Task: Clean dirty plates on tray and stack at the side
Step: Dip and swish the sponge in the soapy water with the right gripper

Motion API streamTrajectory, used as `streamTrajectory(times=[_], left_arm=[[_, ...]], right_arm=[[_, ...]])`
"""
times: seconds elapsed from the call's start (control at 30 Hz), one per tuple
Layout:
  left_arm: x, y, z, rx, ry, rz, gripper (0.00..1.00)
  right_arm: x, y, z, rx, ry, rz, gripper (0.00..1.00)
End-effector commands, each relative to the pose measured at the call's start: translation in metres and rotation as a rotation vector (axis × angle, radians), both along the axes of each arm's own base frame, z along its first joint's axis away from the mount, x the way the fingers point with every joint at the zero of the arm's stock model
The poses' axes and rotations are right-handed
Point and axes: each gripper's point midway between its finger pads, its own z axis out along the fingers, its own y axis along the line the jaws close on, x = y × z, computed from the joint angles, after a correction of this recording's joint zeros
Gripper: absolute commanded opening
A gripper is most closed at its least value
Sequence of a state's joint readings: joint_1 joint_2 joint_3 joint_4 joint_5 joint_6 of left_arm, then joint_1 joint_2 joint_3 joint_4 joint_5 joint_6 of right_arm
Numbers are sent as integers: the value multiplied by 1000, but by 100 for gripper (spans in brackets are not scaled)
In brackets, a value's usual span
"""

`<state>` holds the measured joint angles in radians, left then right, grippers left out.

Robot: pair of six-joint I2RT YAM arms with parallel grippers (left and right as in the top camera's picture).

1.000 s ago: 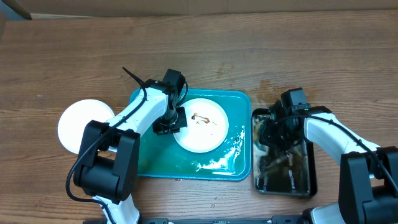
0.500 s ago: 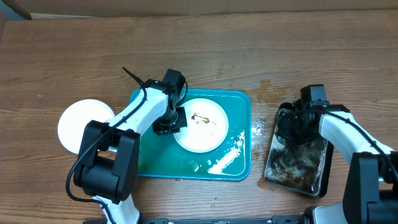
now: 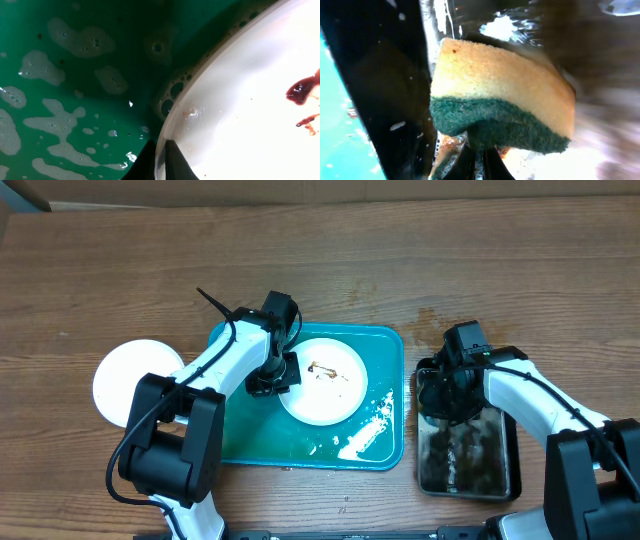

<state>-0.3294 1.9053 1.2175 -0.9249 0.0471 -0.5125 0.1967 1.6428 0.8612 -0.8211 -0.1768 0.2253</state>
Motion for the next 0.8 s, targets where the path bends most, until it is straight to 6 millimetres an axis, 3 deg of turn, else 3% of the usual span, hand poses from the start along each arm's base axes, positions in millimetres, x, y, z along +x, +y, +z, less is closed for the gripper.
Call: streamTrajectory(times=[0.0,0.13,0.33,0.53,0.77], left_arm=[[-6,5,-7,35,22,-26,6],[-6,5,-7,35,22,-26,6],[-6,5,-7,35,22,-26,6],[-6,4,-7,32,23,-26,6],[-6,4,-7,32,23,-26,6]], right_arm=[[-1,-44,-11,-228,8,-58,4],[17,-46,-11,-229,-61,-99,4],[35,-1,-6,-16,-146,44,4],[17,17,-7,10,-97,121,4],[1,6,-9,-41,-30,121,4]])
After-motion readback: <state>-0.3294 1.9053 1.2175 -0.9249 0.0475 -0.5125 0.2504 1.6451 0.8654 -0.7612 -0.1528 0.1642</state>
